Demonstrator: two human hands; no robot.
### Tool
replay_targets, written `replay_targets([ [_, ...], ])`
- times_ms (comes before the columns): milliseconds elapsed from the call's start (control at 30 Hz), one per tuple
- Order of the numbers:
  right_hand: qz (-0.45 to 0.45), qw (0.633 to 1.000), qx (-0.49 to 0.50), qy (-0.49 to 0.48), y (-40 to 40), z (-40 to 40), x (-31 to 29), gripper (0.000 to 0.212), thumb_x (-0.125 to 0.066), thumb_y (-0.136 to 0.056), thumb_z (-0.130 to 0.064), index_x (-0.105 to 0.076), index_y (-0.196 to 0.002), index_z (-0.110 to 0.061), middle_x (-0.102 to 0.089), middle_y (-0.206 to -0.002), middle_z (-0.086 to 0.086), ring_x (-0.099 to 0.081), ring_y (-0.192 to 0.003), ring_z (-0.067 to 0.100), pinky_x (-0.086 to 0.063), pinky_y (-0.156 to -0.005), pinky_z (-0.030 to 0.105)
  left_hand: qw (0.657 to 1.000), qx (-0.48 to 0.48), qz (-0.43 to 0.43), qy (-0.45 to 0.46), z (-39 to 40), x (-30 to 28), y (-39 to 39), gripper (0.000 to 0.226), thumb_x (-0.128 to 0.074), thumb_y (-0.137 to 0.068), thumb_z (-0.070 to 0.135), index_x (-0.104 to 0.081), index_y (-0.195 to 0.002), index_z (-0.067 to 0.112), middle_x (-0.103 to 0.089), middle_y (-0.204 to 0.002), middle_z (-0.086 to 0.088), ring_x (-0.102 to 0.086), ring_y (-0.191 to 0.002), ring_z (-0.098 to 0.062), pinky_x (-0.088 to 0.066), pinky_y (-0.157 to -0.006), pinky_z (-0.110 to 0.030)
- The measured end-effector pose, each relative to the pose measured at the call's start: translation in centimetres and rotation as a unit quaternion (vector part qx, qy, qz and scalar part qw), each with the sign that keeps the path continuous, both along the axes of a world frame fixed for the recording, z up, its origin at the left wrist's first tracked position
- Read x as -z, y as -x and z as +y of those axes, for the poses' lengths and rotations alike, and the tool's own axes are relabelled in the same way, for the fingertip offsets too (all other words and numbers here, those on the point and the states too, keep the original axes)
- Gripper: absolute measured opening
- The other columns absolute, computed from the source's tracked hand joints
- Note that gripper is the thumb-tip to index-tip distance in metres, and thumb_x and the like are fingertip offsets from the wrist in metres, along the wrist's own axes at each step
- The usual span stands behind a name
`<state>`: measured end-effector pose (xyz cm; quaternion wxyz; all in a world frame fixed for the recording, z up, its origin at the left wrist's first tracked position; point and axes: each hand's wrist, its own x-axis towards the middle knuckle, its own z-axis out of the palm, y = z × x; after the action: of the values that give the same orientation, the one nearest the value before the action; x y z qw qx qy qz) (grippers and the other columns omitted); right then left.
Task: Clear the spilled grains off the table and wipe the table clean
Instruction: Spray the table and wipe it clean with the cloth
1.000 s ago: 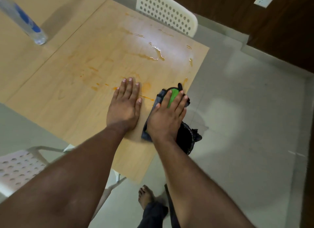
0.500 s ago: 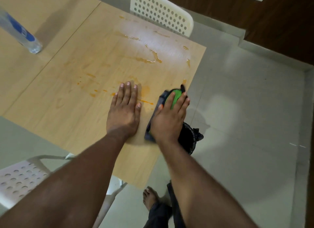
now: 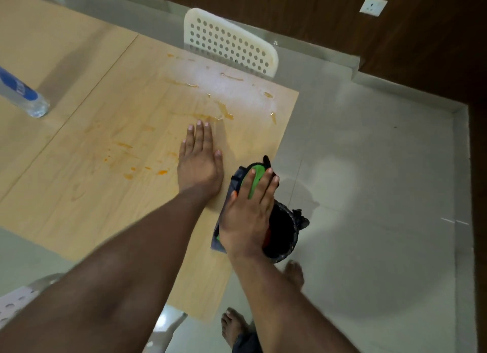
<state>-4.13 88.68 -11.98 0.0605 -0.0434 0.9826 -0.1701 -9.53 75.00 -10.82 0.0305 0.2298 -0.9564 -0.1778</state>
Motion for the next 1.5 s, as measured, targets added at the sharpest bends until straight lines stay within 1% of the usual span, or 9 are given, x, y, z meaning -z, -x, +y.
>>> replay_targets([
  [133,0.012,1.0,-0.001,-0.016,0.4,0.0,0.1,0.066,-0.029,-0.112,-0.037,-0.01,-0.169,-0.01,0.01,-0.174,0.022,0.013,-0.161,0.04,-0.017,-0.13,0.053,1.0,0.027,-0.006,-0.001,0.0,0.2,7.4,0.068,-0.027,-0.111,0.037,0.001,-0.169,0.015,0.004,-0.177,-0.003,0.006,-0.163,-0.019,-0.003,-0.132,-0.041],
  [300,0.013,1.0,-0.005,-0.001,2.0,0.0,-0.3,0.066,-0.028,-0.111,-0.038,-0.009,-0.169,-0.011,0.01,-0.174,0.022,0.015,-0.161,0.039,-0.016,-0.131,0.051,0.998,0.044,-0.025,0.027,-0.3,1.1,9.4,0.067,-0.022,-0.111,0.041,-0.001,-0.169,0.016,0.002,-0.177,-0.003,0.006,-0.163,-0.019,0.0,-0.132,-0.04],
  [633,0.018,1.0,0.017,-0.018,24.1,-1.3,1.5,0.067,-0.036,-0.109,-0.038,-0.017,-0.168,-0.012,-0.004,-0.174,0.023,-0.001,-0.161,0.044,-0.022,-0.128,0.051,0.998,0.03,-0.023,0.051,-0.1,1.5,9.9,0.067,-0.021,-0.112,0.045,-0.002,-0.169,0.017,0.001,-0.177,-0.004,0.007,-0.163,-0.02,-0.003,-0.132,-0.042],
  [767,0.04,0.999,-0.002,-0.028,19.2,-1.0,0.8,0.067,-0.03,-0.11,-0.038,-0.012,-0.168,-0.01,-0.002,-0.174,0.025,0.001,-0.161,0.045,-0.017,-0.13,0.05,0.998,0.031,-0.032,0.052,0.0,1.2,9.6,0.067,-0.019,-0.112,0.047,0.003,-0.169,0.017,0.005,-0.177,-0.005,0.01,-0.162,-0.019,-0.002,-0.132,-0.041],
  [900,0.009,1.0,-0.018,-0.024,13.5,-0.6,0.4,0.068,-0.019,-0.11,-0.041,-0.003,-0.169,-0.012,0.012,-0.174,0.02,0.015,-0.161,0.038,-0.003,-0.13,0.045,0.998,0.027,-0.024,0.058,-0.1,1.5,10.0,0.066,-0.023,-0.112,0.045,-0.004,-0.169,0.015,-0.001,-0.177,-0.007,0.005,-0.163,-0.021,-0.003,-0.132,-0.041],
  [1100,0.031,0.999,-0.008,-0.035,22.7,-1.2,1.3,0.066,-0.033,-0.108,-0.038,-0.02,-0.167,-0.01,-0.01,-0.173,0.026,-0.007,-0.16,0.046,-0.016,-0.128,0.05,0.997,0.028,-0.031,0.057,-0.2,1.8,10.3,0.067,-0.021,-0.112,0.046,-0.002,-0.169,0.015,0.002,-0.177,-0.007,0.007,-0.163,-0.021,-0.003,-0.132,-0.042],
  [1233,0.011,0.999,0.004,-0.037,29.5,-2.0,1.0,0.066,-0.033,-0.11,-0.041,-0.018,-0.167,-0.012,-0.007,-0.174,0.023,-0.003,-0.16,0.044,-0.021,-0.128,0.052,0.998,0.025,-0.028,0.049,-0.3,1.8,10.2,0.069,-0.018,-0.112,0.049,0.002,-0.169,0.015,0.006,-0.177,-0.006,0.011,-0.162,-0.02,-0.003,-0.132,-0.042],
  [1333,0.019,0.999,-0.004,-0.041,27.9,-1.5,0.9,0.069,-0.031,-0.11,-0.044,-0.014,-0.168,-0.011,-0.005,-0.174,0.022,-0.001,-0.161,0.044,-0.018,-0.129,0.053,0.998,0.029,-0.031,0.042,-0.4,1.7,9.9,0.07,-0.017,-0.112,0.05,0.004,-0.168,0.015,0.009,-0.176,-0.005,0.014,-0.162,-0.018,-0.001,-0.132,-0.041],
  [1500,0.037,0.991,-0.113,-0.065,24.4,0.6,0.5,0.072,-0.018,-0.107,-0.047,-0.015,-0.167,-0.006,-0.006,-0.173,0.026,-0.001,-0.16,0.045,-0.012,-0.129,0.051,0.999,0.017,-0.025,0.033,-0.7,1.8,10.1,0.071,-0.021,-0.112,0.05,0.005,-0.168,0.015,0.01,-0.176,-0.004,0.016,-0.161,-0.016,-0.002,-0.132,-0.04],
])
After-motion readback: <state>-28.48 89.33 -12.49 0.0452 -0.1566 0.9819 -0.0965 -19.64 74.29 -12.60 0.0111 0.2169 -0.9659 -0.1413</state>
